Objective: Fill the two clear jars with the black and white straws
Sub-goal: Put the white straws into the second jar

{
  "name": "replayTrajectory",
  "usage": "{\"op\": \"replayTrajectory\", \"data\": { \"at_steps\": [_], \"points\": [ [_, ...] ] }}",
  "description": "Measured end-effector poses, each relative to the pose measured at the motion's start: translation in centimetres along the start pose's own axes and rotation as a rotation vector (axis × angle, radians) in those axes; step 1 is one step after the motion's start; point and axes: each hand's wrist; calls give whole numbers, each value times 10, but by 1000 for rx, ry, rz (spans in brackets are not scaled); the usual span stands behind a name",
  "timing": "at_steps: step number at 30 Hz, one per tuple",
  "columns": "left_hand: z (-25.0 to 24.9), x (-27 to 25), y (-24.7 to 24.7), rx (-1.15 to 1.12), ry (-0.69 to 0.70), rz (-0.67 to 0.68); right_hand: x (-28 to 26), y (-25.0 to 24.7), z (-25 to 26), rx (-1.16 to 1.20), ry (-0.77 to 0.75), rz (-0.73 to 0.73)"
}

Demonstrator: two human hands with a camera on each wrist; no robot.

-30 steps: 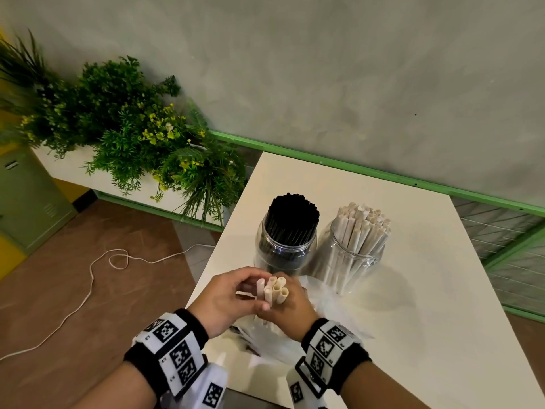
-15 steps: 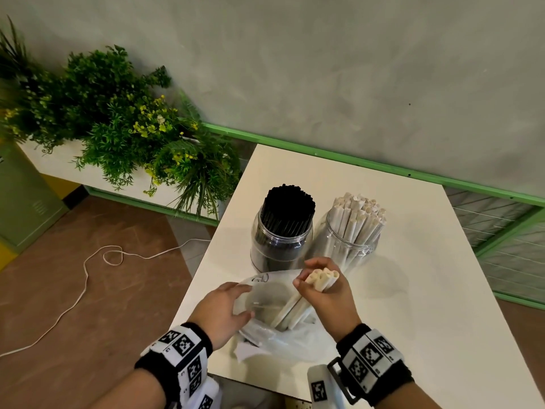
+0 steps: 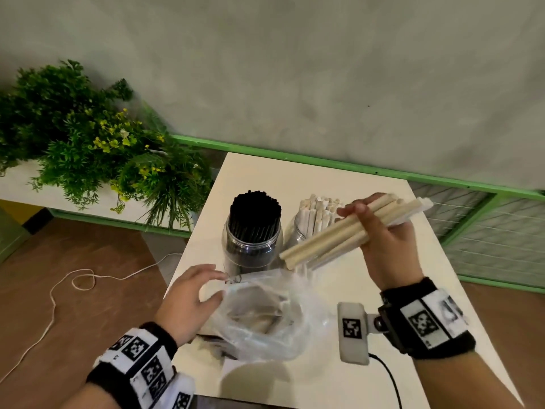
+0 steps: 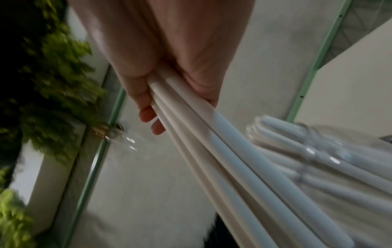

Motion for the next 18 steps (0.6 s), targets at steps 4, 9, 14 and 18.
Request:
{"op": "replayTrajectory", "data": {
  "at_steps": [4,9,14,18],
  "points": [
    [-47,29,0,-52,199,-96,39,-18,23,120,-86,-85],
    [-108,81,56,184,324,153,65,-3,12,25,-78,-58],
    [-123,108,98,537,240,212,75,-8,-2,-141,-69,-98],
    [-120,111,105,523,222,179,84,-15,-12,-186,-70,-85]
  ]
}}
Point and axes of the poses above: each hand's wrist, its own x-axis towards the middle knuckle, its own y-axis out of the palm, z = x × y, and after that the axes turned 1 degree about x, right-handed
